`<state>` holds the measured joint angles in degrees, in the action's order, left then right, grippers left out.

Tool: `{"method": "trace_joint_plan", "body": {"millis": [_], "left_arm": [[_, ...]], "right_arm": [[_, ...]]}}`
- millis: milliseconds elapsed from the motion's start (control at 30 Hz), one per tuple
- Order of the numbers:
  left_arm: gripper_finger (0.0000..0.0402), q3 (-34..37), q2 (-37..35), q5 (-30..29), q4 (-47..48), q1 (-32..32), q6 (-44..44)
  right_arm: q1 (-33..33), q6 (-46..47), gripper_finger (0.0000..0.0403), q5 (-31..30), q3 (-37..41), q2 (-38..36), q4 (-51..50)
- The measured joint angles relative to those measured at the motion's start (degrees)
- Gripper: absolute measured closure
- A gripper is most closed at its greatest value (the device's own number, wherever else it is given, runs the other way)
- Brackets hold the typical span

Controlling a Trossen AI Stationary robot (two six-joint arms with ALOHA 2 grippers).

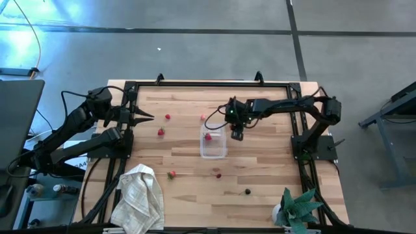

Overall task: Pick and placing Produce into tupperware
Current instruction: Put the strawberry into the transparent bin

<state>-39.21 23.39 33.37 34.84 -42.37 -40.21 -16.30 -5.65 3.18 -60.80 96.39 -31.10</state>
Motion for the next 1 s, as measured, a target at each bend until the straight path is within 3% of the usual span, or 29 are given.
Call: {"method": "trace_joint_plan", "body": {"millis": [200,433,633,1000], "left_arm": [[0.0373,-0.01,0.01,-0.01,-0.01,0.0,0.0],[0.0373,0.0,0.01,0.0,0.01,0.0,0.0],[0.0373,-0.01,0.01,-0.01,0.0,0.0,0.0],[0.0373,0.0,-0.01,-0.01,0.01,0.0,0.0]], "right_arm": [[-0.22,-0.79,0.0286,-1.21,-8.13,-1.46,-5.42],[2.85,-1.25,0.0286,0.1,-15.91,-1.31,-4.02],[6.06,0.7,0.0286,4.69,-16.68,2.66,-3.42],[8.62,-0.55,0.0286,7.38,-16.6,13.34,-1.0]]}}
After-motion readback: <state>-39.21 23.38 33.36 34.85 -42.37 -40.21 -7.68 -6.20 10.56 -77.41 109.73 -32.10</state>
